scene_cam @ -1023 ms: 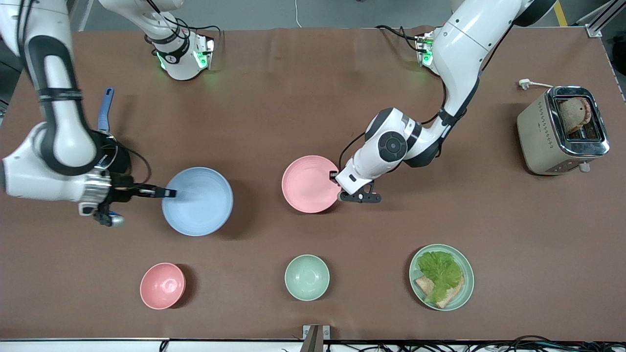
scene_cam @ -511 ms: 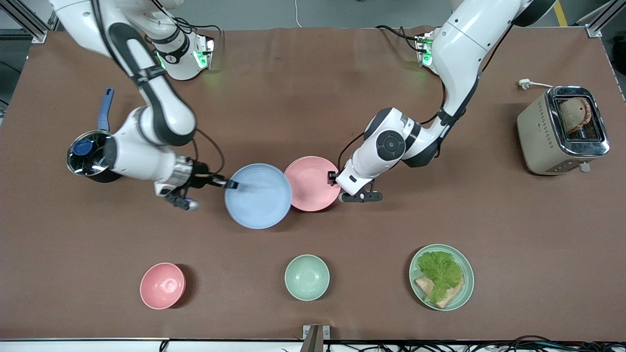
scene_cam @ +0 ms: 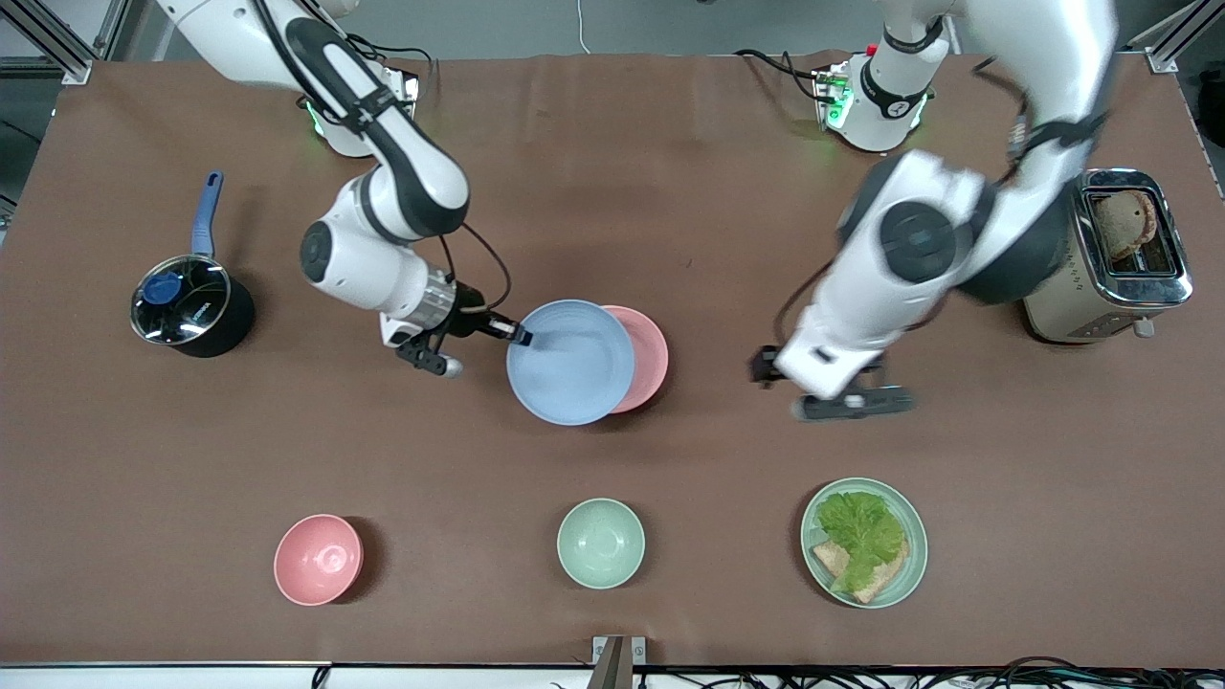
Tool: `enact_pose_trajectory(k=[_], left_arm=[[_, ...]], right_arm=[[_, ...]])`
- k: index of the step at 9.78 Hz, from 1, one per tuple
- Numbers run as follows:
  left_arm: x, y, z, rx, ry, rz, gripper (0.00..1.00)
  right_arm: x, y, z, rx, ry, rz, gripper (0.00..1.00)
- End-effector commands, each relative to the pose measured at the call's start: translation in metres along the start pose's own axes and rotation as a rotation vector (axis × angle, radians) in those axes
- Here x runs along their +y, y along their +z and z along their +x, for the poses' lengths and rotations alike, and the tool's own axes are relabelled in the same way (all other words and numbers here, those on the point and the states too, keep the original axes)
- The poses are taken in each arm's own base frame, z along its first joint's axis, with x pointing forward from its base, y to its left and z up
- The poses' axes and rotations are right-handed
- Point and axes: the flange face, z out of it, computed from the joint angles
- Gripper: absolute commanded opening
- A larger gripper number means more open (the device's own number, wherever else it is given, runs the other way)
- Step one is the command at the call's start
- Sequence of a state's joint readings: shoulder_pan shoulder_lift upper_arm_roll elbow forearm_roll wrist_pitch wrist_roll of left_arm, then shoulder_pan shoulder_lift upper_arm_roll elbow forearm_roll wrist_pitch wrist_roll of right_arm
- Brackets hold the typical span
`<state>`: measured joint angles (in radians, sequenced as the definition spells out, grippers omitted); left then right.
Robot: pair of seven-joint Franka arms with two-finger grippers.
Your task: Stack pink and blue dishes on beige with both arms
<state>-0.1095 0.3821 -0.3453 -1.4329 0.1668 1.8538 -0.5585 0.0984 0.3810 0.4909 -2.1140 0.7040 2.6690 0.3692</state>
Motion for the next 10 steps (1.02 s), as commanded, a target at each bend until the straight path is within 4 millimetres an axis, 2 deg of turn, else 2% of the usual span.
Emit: enact_pose_trajectory(k=[1,2,4,5,6,7,8,9,10], left_arm=[[-0.047,-0.038,0.016,0.006,-0.033,0.018,1.00],[-0.077,-0.074,0.007,0.007,-0.066,0.045,1.00],[-0.119,-0.149,-0.021,0.041,-0.011,0.078,1.00],[-0.134,-0.174,-0.036,0.028,0.049,0.074,1.00],[-0.161,-0.193,-0.045,0.017,0.055,0.049,1.00],[-0.169,-0.205,-0.054,0.014,0.075,0.030,1.00],[-0.184,-0.203,-0.058,-0.035,0.107,0.041,1.00],[-0.197,-0.205,-0.063,-0.062,0.134,0.042,1.00],[-0.212,-0.206,-0.063,-0.071,0.129,0.042,1.00]], right_arm=[[0.000,0.025,-0.015,0.017,0.003,-0.001,0.02],[0.001,0.034,-0.017,0.032,0.001,0.003,0.02],[0.004,0.044,-0.018,0.036,0.002,0.000,0.03],[0.004,0.048,-0.021,0.035,-0.001,-0.002,0.04],[0.006,0.050,-0.021,0.033,0.002,-0.005,0.07],[0.009,0.054,-0.020,0.028,0.006,-0.009,0.15],[0.013,0.056,-0.019,0.025,0.007,-0.013,0.36],[0.012,0.056,-0.018,0.026,0.005,-0.012,0.50],[0.012,0.055,-0.018,0.026,0.007,-0.011,0.52]])
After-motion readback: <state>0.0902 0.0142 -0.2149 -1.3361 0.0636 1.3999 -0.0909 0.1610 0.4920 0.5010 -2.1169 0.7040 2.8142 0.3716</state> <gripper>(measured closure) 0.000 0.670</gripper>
